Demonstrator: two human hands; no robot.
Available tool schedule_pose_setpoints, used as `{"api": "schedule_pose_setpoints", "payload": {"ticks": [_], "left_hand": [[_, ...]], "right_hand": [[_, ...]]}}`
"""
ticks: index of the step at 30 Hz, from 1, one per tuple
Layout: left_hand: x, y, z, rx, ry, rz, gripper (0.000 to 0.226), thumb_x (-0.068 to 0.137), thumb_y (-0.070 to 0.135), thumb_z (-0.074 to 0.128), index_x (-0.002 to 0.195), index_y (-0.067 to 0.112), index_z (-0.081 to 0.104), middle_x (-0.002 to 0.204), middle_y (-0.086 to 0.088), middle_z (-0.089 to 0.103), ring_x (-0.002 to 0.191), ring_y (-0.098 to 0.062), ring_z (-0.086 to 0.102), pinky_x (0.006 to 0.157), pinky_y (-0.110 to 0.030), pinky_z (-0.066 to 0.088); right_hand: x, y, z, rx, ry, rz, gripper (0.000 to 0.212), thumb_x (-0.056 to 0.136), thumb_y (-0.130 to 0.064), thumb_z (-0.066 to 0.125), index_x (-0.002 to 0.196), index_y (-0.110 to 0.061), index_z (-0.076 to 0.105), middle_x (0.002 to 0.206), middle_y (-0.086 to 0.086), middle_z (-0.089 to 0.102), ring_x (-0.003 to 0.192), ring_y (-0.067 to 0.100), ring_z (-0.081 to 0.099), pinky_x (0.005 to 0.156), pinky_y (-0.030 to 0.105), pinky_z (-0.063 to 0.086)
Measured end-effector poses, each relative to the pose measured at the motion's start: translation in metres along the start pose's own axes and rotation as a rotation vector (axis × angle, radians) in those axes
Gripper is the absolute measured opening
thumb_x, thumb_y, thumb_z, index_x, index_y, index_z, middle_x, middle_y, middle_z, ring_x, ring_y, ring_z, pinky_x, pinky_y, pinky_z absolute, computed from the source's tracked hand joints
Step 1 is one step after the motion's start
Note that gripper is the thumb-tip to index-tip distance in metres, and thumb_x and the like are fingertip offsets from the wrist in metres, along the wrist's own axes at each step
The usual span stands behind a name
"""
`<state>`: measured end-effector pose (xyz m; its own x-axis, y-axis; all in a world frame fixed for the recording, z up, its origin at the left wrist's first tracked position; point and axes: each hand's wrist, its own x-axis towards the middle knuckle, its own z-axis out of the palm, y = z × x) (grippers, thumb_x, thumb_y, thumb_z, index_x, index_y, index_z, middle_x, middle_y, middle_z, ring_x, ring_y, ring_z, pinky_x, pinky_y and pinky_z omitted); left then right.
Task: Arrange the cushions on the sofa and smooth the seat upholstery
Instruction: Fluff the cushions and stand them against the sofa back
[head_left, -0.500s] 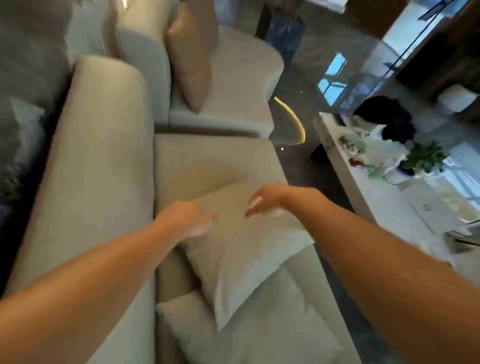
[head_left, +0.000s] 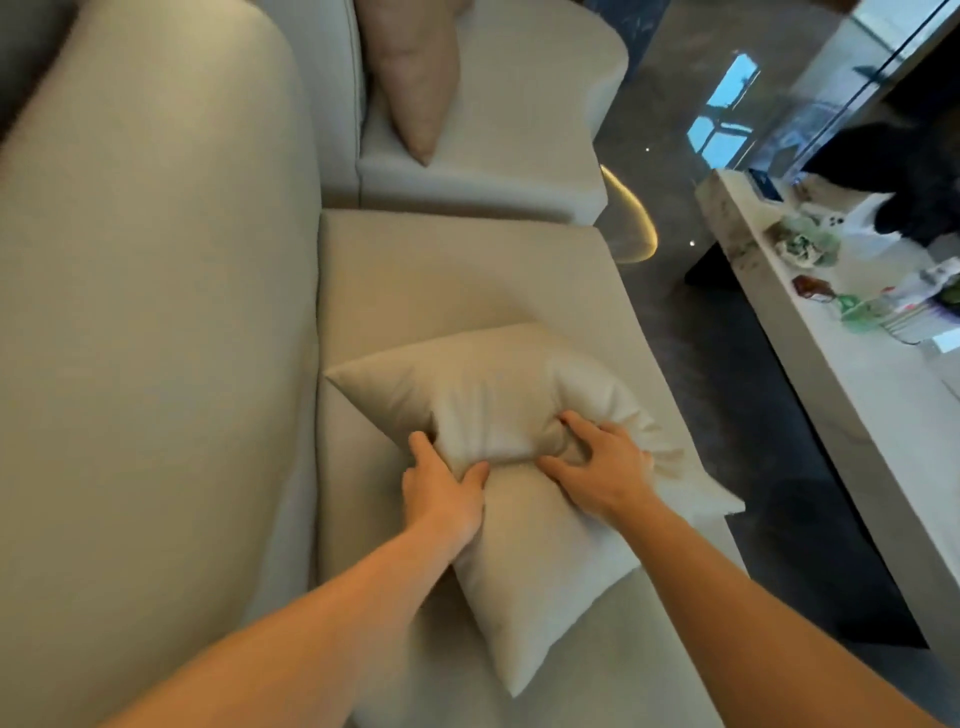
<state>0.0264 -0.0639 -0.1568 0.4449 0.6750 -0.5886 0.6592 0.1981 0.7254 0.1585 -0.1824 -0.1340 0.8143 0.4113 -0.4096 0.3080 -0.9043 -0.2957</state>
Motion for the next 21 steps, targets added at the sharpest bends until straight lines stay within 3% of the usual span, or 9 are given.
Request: {"api": "schedule_pose_setpoints", "payload": {"ticks": [2, 5, 8, 10, 12, 14, 16, 18, 21], "left_hand": [[-0.006, 0.036, -0.014, 0.046, 0.020, 0.123, 0.062, 0.092, 0.026, 0.063, 0.142, 0.017, 0.028, 0.137, -0.017, 0.050, 0.123, -0.039, 0.050, 0.099, -0.042, 0.041], [-0.012, 0.112, -0.046, 0.145, 0.071, 0.360, 0.062, 0.090, 0.019, 0.059, 0.144, 0.013, 0.029, 0.131, -0.022, 0.051, 0.121, -0.042, 0.050, 0.098, -0.042, 0.043], [-0.022, 0.181, -0.086, 0.210, 0.181, 0.487, 0.056, 0.083, 0.020, 0.058, 0.134, 0.013, 0.036, 0.126, -0.022, 0.049, 0.112, -0.044, 0.052, 0.089, -0.040, 0.041], [-0.027, 0.208, -0.111, 0.304, 0.257, 0.532, 0.052, 0.080, 0.027, 0.059, 0.127, 0.016, 0.039, 0.125, -0.018, 0.043, 0.110, -0.043, 0.052, 0.082, -0.037, 0.036], [-0.026, 0.210, -0.134, 0.430, 0.286, 0.534, 0.054, 0.078, 0.031, 0.061, 0.127, 0.018, 0.041, 0.130, -0.017, 0.036, 0.115, -0.044, 0.048, 0.086, -0.040, 0.037], [-0.017, 0.187, -0.157, 0.587, 0.244, 0.448, 0.059, 0.082, 0.030, 0.060, 0.136, 0.021, 0.039, 0.139, -0.019, 0.030, 0.126, -0.045, 0.037, 0.098, -0.048, 0.038], [-0.006, 0.149, -0.179, 0.730, 0.188, 0.320, 0.055, 0.094, 0.034, 0.051, 0.144, 0.020, 0.034, 0.145, -0.021, 0.033, 0.130, -0.044, 0.034, 0.104, -0.049, 0.034], [0.002, 0.118, -0.192, 0.788, 0.175, 0.285, 0.053, 0.101, 0.037, 0.038, 0.148, 0.011, 0.031, 0.142, -0.024, 0.046, 0.127, -0.044, 0.043, 0.102, -0.046, 0.036], [-0.006, 0.101, -0.191, 0.567, 0.120, 0.285, 0.054, 0.102, 0.035, 0.038, 0.151, 0.012, 0.028, 0.137, -0.023, 0.051, 0.119, -0.042, 0.051, 0.095, -0.044, 0.046]], "right_hand": [[-0.003, -0.007, -0.018, 0.189, 0.035, 0.039, 0.070, 0.077, -0.056, 0.072, 0.141, -0.041, 0.048, 0.141, 0.008, 0.054, 0.127, 0.034, 0.050, 0.110, 0.046, 0.037], [0.000, -0.029, -0.058, 0.662, 0.063, 0.085, 0.058, 0.079, -0.040, 0.078, 0.133, -0.033, 0.059, 0.130, 0.000, 0.058, 0.115, 0.021, 0.052, 0.098, 0.038, 0.042], [0.002, -0.077, -0.078, 0.984, 0.039, 0.125, 0.039, 0.084, -0.040, 0.072, 0.121, -0.028, 0.069, 0.120, -0.006, 0.064, 0.107, 0.017, 0.057, 0.097, 0.040, 0.047], [-0.002, -0.116, -0.072, 1.107, -0.042, 0.165, 0.033, 0.088, -0.044, 0.065, 0.111, -0.021, 0.073, 0.114, 0.002, 0.071, 0.098, 0.019, 0.065, 0.083, 0.039, 0.055], [-0.012, -0.154, -0.054, 1.161, -0.187, 0.169, 0.039, 0.090, -0.049, 0.057, 0.115, -0.021, 0.069, 0.115, 0.002, 0.071, 0.097, 0.022, 0.063, 0.077, 0.040, 0.055], [-0.022, -0.185, -0.032, 1.198, -0.288, 0.129, 0.047, 0.090, -0.051, 0.056, 0.131, -0.030, 0.058, 0.126, -0.011, 0.063, 0.115, 0.024, 0.055, 0.096, 0.054, 0.050], [-0.032, -0.205, -0.014, 1.147, -0.293, 0.018, 0.062, 0.091, -0.046, 0.056, 0.149, -0.039, 0.036, 0.148, -0.011, 0.047, 0.130, 0.022, 0.046, 0.107, 0.051, 0.041], [-0.043, -0.213, -0.007, 1.065, -0.310, -0.042, 0.069, 0.092, -0.042, 0.055, 0.153, -0.044, 0.022, 0.158, -0.010, 0.033, 0.135, 0.021, 0.039, 0.100, 0.044, 0.040], [-0.056, -0.208, -0.016, 0.995, -0.353, -0.021, 0.067, 0.093, -0.043, 0.055, 0.150, -0.049, 0.022, 0.158, -0.010, 0.031, 0.130, 0.024, 0.040, 0.089, 0.048, 0.045]]}}
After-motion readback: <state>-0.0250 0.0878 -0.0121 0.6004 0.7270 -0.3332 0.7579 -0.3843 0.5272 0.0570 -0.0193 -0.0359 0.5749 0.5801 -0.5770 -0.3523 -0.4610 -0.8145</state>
